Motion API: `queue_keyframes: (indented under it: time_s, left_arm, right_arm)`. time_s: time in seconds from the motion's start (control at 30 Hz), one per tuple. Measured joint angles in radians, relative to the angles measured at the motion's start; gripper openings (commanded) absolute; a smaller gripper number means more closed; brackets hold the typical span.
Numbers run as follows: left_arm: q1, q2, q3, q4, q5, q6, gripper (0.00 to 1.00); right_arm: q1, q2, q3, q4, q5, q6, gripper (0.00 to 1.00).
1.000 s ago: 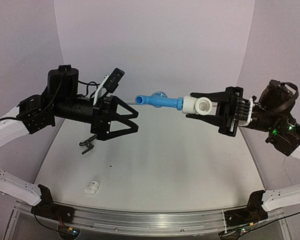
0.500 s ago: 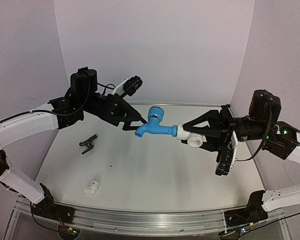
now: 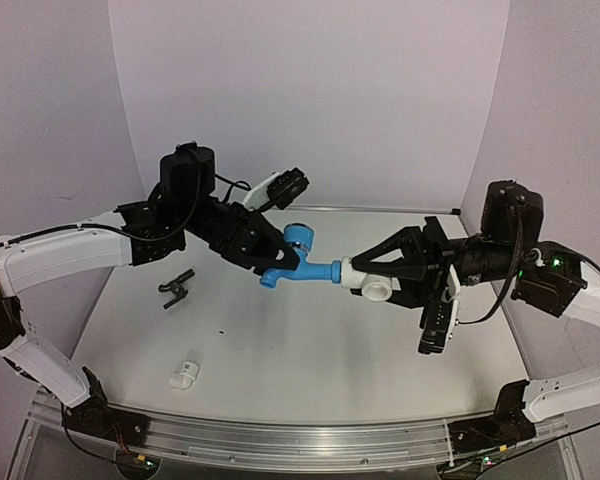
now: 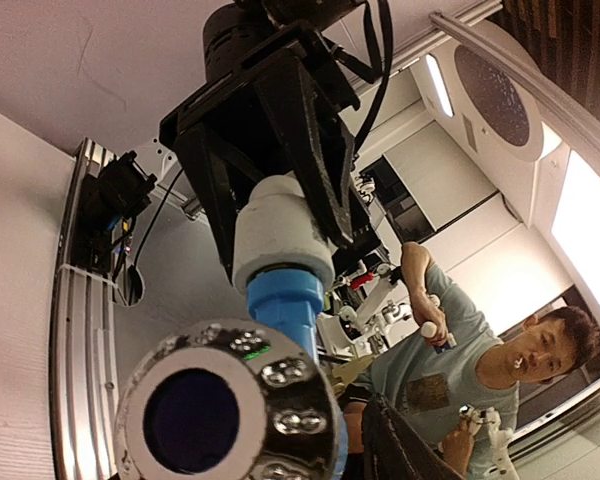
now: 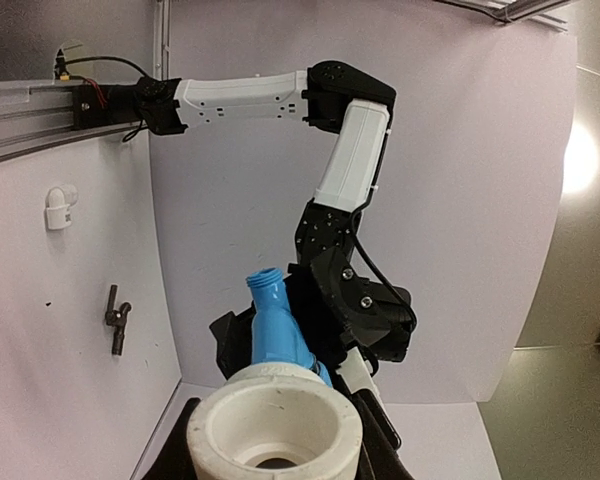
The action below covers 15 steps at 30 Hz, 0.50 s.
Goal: Install the water faucets
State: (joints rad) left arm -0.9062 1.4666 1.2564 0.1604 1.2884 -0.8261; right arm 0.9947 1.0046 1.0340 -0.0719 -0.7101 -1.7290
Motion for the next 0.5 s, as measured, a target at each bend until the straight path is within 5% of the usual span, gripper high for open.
queue_keyframes:
  time_s: [0.13, 0.3, 0.5]
  left_arm:
    - [0.0, 0.0, 0.0, -0.008, -0.013, 0.039, 0.27]
    - [0.0, -0.04, 0.0, -0.032, -0.059, 0.126, 0.23]
    - [0.003, -0.126, 0.0, -0.086, -0.161, 0.284, 0.11]
  right_arm:
    - [0.001, -0.001, 0.0, 0.034, -0.004, 0.1, 0.0]
    - [0.001, 0.002, -0.003, 0.083, 0.014, 0.336, 0.0]
    - [0.001, 0.067, 0.079, 0.127, 0.028, 0.819, 0.0]
